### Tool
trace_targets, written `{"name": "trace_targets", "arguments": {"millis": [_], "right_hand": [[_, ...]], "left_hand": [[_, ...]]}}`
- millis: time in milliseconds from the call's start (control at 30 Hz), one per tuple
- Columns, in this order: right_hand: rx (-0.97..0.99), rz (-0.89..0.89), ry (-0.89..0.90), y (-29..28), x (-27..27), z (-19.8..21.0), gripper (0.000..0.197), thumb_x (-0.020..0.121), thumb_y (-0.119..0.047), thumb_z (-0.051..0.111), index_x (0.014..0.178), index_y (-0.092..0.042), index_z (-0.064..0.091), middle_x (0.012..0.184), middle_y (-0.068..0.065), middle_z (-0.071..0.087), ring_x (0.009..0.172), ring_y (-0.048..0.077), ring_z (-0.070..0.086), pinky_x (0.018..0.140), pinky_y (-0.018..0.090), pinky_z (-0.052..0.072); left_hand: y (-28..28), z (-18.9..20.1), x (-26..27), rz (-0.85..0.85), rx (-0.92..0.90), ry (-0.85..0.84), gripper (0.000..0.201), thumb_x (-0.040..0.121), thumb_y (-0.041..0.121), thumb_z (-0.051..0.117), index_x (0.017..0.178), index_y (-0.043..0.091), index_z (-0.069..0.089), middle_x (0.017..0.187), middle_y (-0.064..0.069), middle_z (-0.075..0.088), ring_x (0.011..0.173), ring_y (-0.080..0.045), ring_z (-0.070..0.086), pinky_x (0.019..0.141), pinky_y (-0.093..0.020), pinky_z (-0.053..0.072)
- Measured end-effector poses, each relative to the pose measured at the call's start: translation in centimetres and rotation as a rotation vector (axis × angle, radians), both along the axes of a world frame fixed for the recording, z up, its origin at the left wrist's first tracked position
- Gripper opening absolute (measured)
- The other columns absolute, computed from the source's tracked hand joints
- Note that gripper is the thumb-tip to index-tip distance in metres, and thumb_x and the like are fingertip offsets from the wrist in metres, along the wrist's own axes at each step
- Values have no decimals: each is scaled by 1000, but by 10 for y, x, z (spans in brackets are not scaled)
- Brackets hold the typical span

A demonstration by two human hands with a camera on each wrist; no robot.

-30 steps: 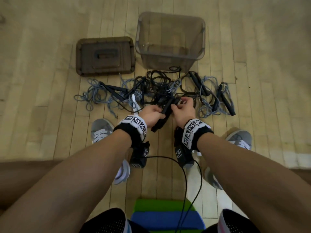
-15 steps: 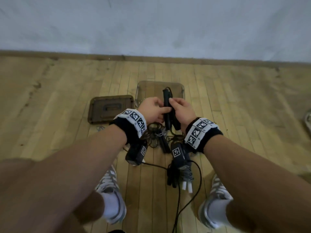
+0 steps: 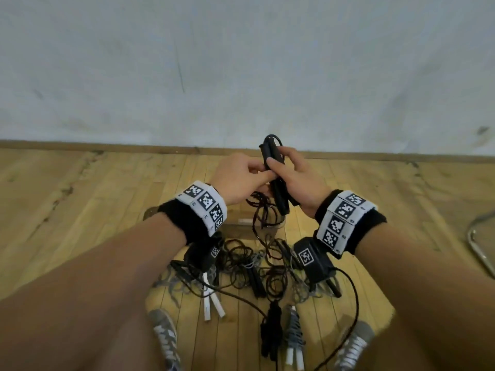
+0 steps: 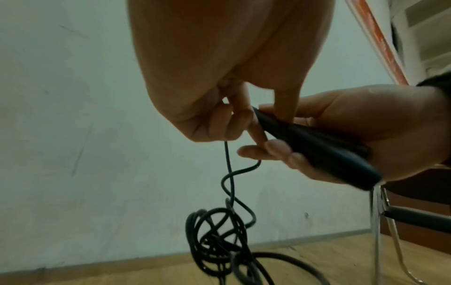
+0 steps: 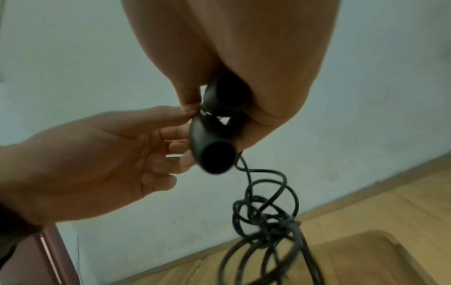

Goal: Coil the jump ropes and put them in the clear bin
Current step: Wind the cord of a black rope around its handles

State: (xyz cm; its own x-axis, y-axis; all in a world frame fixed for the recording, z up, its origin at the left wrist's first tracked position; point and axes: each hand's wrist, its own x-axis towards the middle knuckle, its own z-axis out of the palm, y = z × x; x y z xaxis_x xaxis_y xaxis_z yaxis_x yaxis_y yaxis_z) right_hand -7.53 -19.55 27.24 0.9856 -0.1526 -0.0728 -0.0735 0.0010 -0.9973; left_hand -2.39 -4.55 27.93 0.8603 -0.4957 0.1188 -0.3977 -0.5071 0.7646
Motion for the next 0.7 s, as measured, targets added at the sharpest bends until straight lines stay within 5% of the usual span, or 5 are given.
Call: {"name": "trace_targets", "arguments": {"millis": [67,233,367,567,700], "right_hand": [[1,42,8,-6,-3,4,40,103,-24,58,141,-20,47,103,13,75,69,27,74,59,32,61],[17,102,11,-18,-4,7,37,102,-25,58,138,-20,54,104,17,76,66,22,72,56,26,59],[61,148,-11,-19,1,13,34,103,-24,58,137,-18,56,86,11,75,61,19,68,55,22,57],[103,146,-76,-24,11,14,37,102,-25,56,139,-18,57,75,4,64,56,15,59,55,22,53],[57,98,-131,-27,17,14,36,103,-26,55,138,-17,58,76,3,64,54,15,59,53,20,52]], "left_hand": [[-1,4,-1,-38,-16,14,26,92,41,66,78,23,79,72,2,74,74,-16,67,74,-39,52],[-5,6,5,35,-197,78,33,93,20,57,65,21,75,60,10,64,62,-5,56,65,-27,40],[-16,0,17,290,-296,-83,8,95,15,56,91,19,62,86,6,63,79,-9,59,69,-23,41],[-28,0,29,32,-792,303,16,96,8,45,108,7,55,98,-5,69,89,-13,69,83,-24,53],[-30,-1,30,12,-742,358,18,109,16,37,115,9,52,97,-13,70,84,-20,72,78,-29,57]]}}
